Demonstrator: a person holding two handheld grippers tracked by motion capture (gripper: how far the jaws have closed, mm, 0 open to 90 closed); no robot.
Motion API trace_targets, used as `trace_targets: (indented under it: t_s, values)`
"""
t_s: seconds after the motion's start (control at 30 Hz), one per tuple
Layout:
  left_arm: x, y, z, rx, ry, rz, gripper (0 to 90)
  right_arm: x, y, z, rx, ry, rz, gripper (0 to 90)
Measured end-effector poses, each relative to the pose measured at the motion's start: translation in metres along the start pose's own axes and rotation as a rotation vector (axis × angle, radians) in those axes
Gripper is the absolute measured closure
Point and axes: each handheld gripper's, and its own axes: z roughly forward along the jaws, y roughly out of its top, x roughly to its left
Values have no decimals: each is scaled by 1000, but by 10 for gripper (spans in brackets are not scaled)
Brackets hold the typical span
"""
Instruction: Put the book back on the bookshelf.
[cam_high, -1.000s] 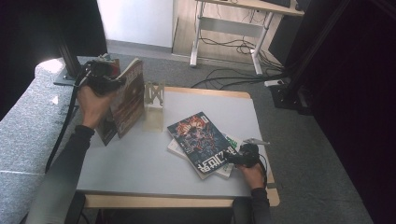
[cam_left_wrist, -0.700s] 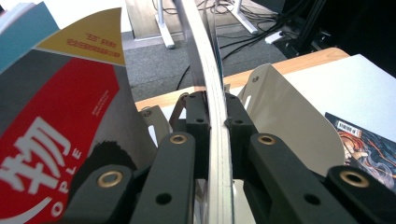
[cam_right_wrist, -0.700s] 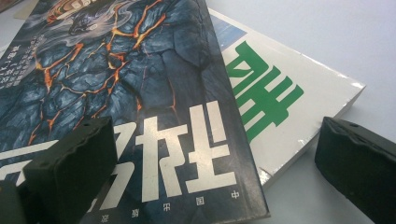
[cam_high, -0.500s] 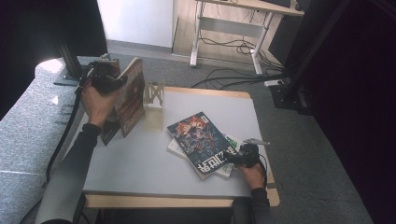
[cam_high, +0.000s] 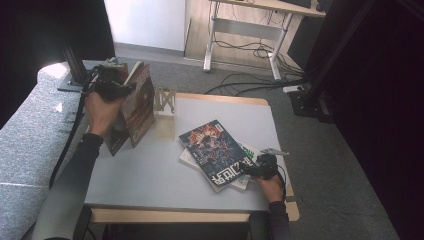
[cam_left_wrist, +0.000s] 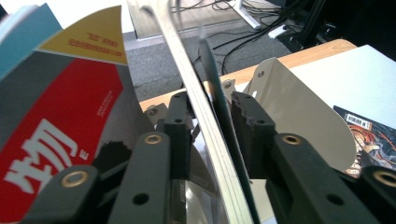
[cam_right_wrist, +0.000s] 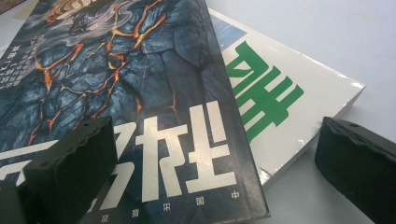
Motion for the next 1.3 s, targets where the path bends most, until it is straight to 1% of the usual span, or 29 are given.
trace_targets:
  t_s: [0.13,0.2,0.33,0.43,0.5,0.63,0.73,0.83,0.9,1.0,1.1,1.3]
  values:
    - [0,1,-7,-25,-8,7,584,0,0,0,0,0,1,0]
    - [0,1,-10,-36,-6,16,561,0,0,0,0,0,1,0]
    - [1,2,-17,-49,-12,18,506,0,0,0,0,0,1,0]
    - [2,2,-22,-60,-40,15,459,0,0,0,0,-1,0,0]
    - [3,2,-25,-69,-59,19,430,0,0,0,0,0,1,0]
    - [3,2,-31,-88,-85,33,351,0,0,0,2,0,-1,0]
    - [1,1,-35,-102,-93,47,291,0,0,0,2,0,-1,0]
    - [-1,1,-39,-107,-102,51,223,0,0,0,2,0,-1,0]
    - [-2,1,-41,-99,-114,58,200,0,0,0,2,0,-1,0]
    - [-5,0,-46,-88,-135,64,177,0,0,0,2,0,-1,0]
    - [-8,-1,-52,-94,-153,70,151,0,0,0,2,0,-1,0]
    - [-11,-1,-63,-118,-238,57,130,0,0,0,2,0,-1,0]
